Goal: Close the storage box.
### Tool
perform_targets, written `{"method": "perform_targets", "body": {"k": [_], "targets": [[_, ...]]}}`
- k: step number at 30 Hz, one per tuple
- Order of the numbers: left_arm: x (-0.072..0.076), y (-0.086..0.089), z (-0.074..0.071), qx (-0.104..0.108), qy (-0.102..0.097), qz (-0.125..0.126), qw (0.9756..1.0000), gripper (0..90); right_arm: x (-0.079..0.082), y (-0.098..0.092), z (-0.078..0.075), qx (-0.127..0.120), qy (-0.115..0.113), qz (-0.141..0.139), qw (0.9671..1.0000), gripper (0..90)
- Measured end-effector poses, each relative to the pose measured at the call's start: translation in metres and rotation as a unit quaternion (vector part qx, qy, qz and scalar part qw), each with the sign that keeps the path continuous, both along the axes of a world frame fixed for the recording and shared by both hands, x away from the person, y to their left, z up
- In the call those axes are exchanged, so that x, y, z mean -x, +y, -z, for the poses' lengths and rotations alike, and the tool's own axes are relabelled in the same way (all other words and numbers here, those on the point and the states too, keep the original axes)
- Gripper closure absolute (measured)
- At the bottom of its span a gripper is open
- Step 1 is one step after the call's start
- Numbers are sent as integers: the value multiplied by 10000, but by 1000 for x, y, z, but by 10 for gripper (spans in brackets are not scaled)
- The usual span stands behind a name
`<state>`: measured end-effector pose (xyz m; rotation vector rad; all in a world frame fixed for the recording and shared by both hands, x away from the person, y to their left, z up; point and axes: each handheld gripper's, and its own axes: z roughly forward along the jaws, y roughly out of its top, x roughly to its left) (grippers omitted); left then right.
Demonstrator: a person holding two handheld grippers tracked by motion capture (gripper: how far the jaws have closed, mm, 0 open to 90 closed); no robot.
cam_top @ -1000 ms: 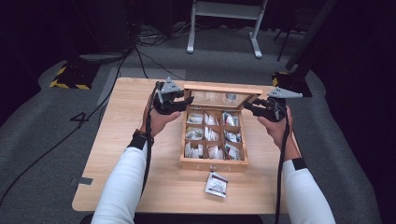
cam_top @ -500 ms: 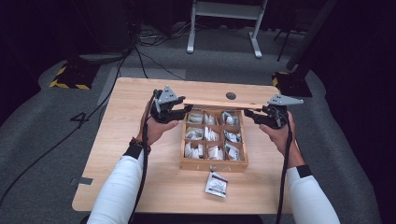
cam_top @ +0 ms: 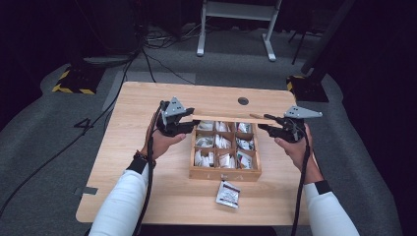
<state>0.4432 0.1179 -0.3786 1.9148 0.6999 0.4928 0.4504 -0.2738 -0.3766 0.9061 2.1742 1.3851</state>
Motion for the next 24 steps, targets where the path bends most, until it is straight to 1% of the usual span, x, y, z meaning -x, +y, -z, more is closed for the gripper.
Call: {"method": "perform_targets", "body": {"k": [7,11,16,21,24], "targets": [[7,0,2,-74,-5,32,10000,542,7,-1,2,96,-48,-28,9999,573],[12,-1,4,-200,-34,35,9998,540,12,0,4,169,-90,-76,9998,567],[19,-1,9,-321,-47,72,9994,532,19,1,8,319,-104,-94,9994,567],[27,1,10,-276,-19,95,9996,545,25,-2,9,299,-46,-145,9994,571],[32,3,12,-264,24,116,9996,548,28,-1,10,373,-31,-142,9992,570]]}}
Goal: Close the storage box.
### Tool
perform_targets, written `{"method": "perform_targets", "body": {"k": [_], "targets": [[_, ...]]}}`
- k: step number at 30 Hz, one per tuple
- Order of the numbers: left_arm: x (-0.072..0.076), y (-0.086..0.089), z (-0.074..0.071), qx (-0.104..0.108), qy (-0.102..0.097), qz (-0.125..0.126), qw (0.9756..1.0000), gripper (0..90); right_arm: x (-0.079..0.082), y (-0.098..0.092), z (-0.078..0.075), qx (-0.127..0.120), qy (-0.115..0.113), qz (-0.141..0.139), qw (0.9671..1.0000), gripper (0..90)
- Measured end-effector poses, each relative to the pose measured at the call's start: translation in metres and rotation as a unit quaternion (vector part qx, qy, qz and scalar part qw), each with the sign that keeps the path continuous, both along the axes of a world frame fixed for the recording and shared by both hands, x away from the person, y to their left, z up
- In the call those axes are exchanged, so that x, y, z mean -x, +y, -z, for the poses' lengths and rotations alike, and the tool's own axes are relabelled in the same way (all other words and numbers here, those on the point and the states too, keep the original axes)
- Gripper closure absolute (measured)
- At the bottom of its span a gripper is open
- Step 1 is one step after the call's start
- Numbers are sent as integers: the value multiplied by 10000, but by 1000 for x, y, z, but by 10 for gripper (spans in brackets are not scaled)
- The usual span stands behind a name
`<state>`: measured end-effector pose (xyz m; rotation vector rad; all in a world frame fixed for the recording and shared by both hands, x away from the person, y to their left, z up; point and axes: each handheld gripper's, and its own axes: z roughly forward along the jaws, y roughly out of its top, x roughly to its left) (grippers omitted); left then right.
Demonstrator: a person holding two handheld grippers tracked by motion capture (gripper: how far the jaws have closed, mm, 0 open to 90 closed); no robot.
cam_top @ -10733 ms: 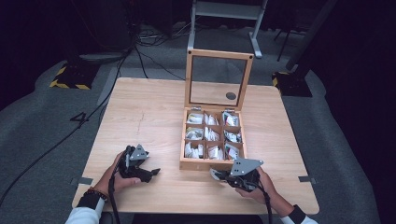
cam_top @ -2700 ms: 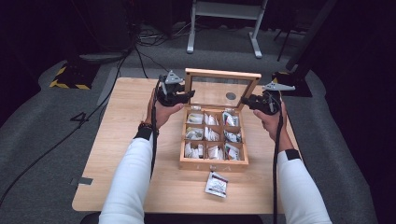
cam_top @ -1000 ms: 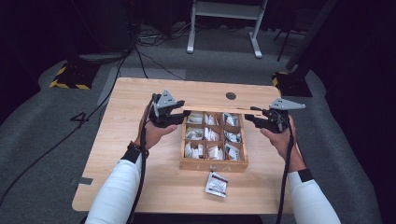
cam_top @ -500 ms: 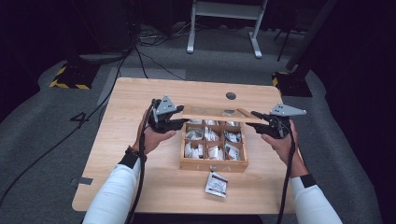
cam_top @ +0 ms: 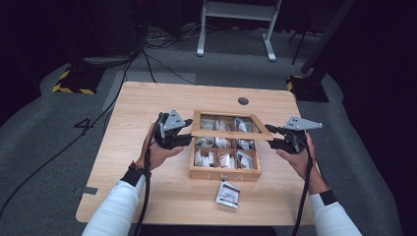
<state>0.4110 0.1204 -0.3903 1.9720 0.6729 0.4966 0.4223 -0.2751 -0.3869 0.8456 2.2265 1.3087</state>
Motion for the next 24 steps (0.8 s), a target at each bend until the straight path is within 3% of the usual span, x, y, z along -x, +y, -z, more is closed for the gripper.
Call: {"method": "perform_targets", "body": {"k": [24], "targets": [[27,1,15,-262,223,206,9992,488,29,-3,13,195,39,-275,9994,552]]}}
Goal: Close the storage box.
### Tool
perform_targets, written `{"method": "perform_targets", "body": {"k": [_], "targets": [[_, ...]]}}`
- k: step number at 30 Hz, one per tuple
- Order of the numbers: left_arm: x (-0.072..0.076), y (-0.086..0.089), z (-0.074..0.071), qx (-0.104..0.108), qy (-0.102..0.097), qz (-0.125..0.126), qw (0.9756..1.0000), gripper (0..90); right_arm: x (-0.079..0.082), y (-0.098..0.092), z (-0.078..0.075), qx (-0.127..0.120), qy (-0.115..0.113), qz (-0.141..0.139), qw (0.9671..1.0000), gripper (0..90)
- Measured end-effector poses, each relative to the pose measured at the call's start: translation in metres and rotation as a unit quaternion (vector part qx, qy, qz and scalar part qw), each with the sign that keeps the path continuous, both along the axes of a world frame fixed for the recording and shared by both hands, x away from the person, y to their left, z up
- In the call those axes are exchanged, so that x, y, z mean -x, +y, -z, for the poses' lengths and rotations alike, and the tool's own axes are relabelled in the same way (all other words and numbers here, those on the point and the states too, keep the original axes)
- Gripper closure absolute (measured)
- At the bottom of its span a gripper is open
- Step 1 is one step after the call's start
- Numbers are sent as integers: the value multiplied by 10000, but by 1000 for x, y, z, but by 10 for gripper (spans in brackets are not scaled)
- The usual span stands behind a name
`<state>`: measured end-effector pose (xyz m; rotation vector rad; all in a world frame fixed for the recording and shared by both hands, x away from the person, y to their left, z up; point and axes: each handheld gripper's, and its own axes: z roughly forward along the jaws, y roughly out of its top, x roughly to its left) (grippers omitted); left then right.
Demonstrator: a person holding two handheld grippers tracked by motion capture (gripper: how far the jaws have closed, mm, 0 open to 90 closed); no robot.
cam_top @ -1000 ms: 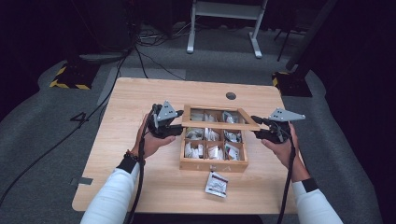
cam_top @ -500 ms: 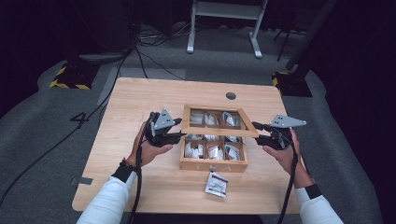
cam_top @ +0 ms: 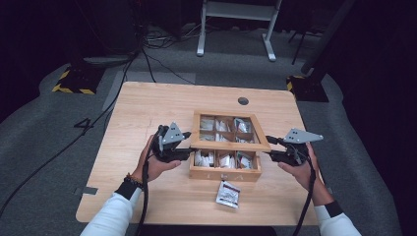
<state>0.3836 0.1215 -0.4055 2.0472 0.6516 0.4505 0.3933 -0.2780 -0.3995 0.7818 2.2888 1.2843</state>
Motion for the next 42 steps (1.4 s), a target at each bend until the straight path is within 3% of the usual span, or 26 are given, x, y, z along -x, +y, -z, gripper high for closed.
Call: {"method": "perform_targets", "body": {"k": [5,21,23,33,42], "targets": [[5,-1,3,-126,90,87,9998,453,8,1,4,225,-17,-87,9997,545],[18,2,9,-117,219,304,9992,419,23,3,15,420,105,-249,9988,511],[19,1,11,-189,279,345,9988,410,25,3,16,370,182,-323,9986,468],[24,-1,20,-363,416,456,9974,379,31,6,26,438,438,-389,9973,455],[28,-2,26,-486,415,489,9968,368,32,4,32,399,660,-457,9960,433]]}}
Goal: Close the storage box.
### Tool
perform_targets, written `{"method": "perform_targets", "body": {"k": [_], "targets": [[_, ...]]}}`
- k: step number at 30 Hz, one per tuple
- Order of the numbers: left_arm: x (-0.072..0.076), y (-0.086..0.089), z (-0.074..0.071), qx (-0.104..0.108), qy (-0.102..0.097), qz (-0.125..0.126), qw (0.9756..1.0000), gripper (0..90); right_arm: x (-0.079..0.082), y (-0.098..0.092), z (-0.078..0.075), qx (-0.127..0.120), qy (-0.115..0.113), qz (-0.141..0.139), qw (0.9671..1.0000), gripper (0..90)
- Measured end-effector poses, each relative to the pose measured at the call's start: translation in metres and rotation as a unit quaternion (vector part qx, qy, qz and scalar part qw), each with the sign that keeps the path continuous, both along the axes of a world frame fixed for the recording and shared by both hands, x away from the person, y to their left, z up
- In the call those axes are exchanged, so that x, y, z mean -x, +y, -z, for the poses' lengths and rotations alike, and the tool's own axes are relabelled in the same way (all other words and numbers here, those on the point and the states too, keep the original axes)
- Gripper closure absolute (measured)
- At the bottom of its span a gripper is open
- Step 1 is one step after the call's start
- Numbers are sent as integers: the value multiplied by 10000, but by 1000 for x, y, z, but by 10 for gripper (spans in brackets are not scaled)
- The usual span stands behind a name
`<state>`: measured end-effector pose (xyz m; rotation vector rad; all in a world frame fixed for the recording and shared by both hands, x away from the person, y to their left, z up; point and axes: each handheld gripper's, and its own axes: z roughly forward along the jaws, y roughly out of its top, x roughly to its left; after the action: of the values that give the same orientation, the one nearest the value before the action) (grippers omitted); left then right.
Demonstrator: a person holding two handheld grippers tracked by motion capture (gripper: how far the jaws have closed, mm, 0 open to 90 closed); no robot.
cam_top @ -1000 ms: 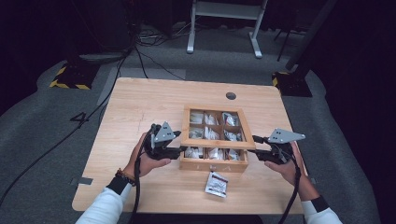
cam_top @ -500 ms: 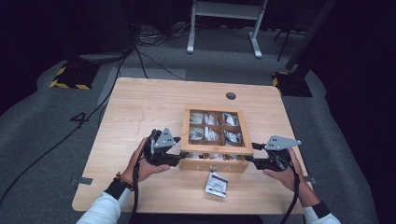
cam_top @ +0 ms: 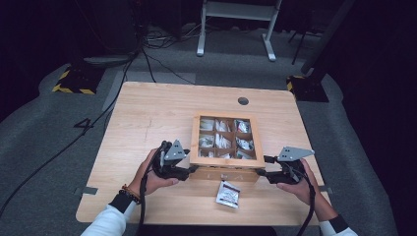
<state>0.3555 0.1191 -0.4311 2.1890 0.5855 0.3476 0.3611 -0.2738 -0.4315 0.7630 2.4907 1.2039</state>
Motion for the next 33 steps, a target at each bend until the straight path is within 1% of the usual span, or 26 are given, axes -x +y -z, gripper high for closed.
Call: {"method": "perform_targets", "body": {"k": [1,2,3,4,5,6,8,10,11,12,14,16,20,21,23,25,26,27,29,30,32,33], "targets": [[1,0,0,-12,-29,5,10000,367,0,0,0,7,5,-7,10000,421],[2,0,1,48,-24,-11,10000,359,1,0,1,6,29,-16,10000,412],[2,1,0,166,19,51,9998,372,1,0,2,27,102,-21,9999,403],[3,2,0,239,34,84,9997,397,1,0,3,106,120,-16,9999,363],[3,1,-1,199,29,100,9997,389,2,1,5,169,110,-60,9998,351],[3,0,-1,173,2,91,9998,395,3,1,6,80,83,-41,9999,348],[3,-1,1,177,31,134,9997,414,4,0,3,-72,45,-11,10000,383],[4,-2,2,146,-30,71,9999,419,4,-3,1,-282,13,3,9996,408],[3,-2,2,153,-29,65,9999,435,5,-3,0,-328,-5,14,9995,450],[3,-1,2,184,-17,68,9998,452,6,-3,0,-329,-30,-6,9995,466],[2,1,2,226,27,80,9997,464,8,-2,0,-251,-114,-19,9996,481],[3,1,2,222,8,73,9997,466,9,-3,-1,-254,-143,-29,9996,506],[3,1,3,224,-8,86,9997,465,10,-3,-1,-231,-169,-15,9996,514],[3,1,3,227,18,105,9997,455,10,-3,-1,-233,-167,-17,9996,506],[4,2,4,148,-25,85,9999,426,9,-4,0,-241,-123,10,9996,457],[6,5,5,91,-64,66,9999,395,9,-6,0,-266,-127,38,9996,442],[7,7,5,111,-68,16,9999,379,10,-7,0,-273,-143,52,9995,429],[7,10,5,83,-100,-59,9999,364,10,-9,-1,-287,-176,67,9994,418],[8,14,6,61,-124,-113,9998,339,11,-13,-3,-303,-223,83,9993,401],[9,17,6,29,-134,-153,9998,326,11,-15,-4,-264,-272,99,9992,394],[10,23,7,-99,-188,-237,9995,304,12,-19,-5,-118,-388,166,9990,375],[10,25,8,-125,-193,-282,9993,294,12,-22,-5,-112,-407,203,9989,371]]}}
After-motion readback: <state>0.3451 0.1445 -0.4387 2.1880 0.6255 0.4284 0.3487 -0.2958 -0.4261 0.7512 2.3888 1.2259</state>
